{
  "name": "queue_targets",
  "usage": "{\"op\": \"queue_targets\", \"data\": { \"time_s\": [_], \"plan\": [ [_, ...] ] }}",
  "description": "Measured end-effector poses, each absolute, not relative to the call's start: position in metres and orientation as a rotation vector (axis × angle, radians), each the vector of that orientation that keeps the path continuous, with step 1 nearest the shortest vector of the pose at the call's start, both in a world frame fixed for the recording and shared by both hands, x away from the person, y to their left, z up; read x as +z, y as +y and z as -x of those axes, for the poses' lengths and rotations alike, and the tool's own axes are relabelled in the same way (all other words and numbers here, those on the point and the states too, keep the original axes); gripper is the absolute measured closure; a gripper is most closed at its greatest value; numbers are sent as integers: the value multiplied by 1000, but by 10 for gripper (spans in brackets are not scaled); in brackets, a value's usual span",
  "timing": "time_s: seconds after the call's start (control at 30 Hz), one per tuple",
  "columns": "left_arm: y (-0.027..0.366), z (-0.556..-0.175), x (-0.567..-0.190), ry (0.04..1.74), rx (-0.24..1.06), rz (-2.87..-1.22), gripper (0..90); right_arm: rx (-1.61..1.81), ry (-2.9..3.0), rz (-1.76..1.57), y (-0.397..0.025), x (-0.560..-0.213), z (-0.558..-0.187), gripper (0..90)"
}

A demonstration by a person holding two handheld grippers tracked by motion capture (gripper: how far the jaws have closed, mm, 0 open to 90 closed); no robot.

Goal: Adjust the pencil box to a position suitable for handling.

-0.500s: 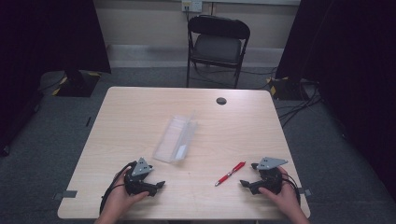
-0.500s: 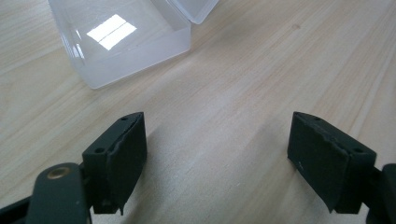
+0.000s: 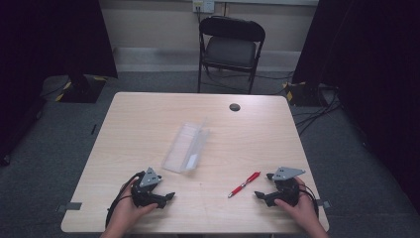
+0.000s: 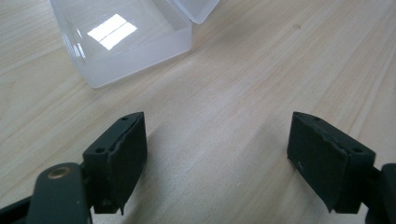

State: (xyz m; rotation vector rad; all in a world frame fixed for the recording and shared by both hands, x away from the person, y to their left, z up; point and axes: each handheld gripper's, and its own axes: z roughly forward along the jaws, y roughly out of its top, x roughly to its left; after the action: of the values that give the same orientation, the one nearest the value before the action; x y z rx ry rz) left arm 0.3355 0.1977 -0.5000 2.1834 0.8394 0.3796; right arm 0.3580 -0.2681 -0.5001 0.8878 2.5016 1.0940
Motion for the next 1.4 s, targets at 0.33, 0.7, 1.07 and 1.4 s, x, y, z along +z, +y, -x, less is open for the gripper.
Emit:
{"op": "queue_targets", "data": {
  "time_s": [0.33, 0.7, 1.07, 1.4],
  "plan": [
    [206, -340, -496, 892, 374, -2150, 236, 1094, 2502, -888, -268, -500, -358, 136],
    [218, -360, -481, 974, 408, -2035, 321, 1094, 2502, -888, -268, -500, -358, 135],
    [211, -388, -475, 1047, 465, -1984, 395, 1094, 2502, -887, -268, -500, -358, 136],
    [206, -404, -480, 1114, 467, -1988, 495, 1094, 2502, -888, -268, -500, -358, 136]
  ]
}}
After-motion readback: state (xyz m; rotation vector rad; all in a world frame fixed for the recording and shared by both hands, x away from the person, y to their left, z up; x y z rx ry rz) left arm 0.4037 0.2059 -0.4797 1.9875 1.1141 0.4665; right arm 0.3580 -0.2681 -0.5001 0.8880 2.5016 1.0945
